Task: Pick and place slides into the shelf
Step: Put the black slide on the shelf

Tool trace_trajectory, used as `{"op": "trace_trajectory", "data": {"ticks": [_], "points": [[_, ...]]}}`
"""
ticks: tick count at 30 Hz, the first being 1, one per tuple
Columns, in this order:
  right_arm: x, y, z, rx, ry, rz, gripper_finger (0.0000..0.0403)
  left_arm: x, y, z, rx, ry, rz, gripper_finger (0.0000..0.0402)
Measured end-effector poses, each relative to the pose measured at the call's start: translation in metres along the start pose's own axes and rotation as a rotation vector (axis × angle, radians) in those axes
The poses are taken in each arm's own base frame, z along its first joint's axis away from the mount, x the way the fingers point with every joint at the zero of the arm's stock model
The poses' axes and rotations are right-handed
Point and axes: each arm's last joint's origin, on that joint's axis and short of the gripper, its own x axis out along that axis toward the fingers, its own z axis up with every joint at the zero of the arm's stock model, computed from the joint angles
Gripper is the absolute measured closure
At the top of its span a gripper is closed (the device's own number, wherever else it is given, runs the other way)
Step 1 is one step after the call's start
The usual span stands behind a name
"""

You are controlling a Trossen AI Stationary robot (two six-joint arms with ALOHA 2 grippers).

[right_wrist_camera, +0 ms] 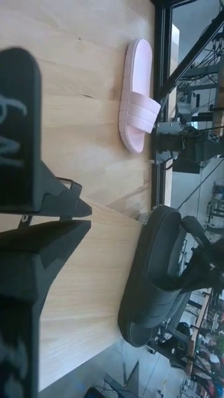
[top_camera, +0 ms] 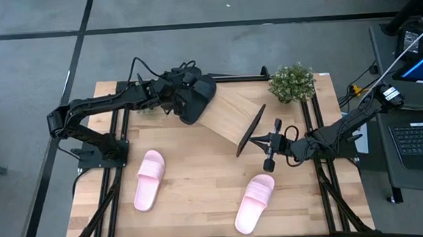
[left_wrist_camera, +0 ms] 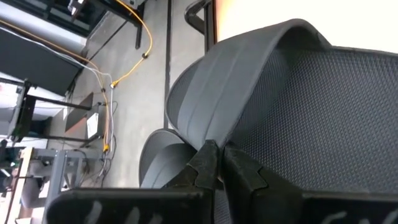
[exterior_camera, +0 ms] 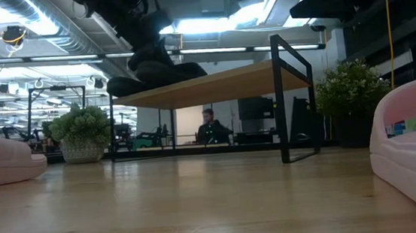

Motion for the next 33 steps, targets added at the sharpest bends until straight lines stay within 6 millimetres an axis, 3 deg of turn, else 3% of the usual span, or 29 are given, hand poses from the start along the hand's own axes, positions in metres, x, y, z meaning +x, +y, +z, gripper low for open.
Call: {"op": "trace_trajectory", "data": {"ticks": [25,33], "points": [[0.0,0.0,0.0,0.004,0.0,0.0,0.038,0.0001,0.0021,-0.0014,-0.005,0.053,0.064,0.0308],[0.0,0.0,-0.0001,0.028,0.001,0.001,0.038,0.0001,0.0033,-0.0003,-0.014,0.042,0.076,0.0297]]}}
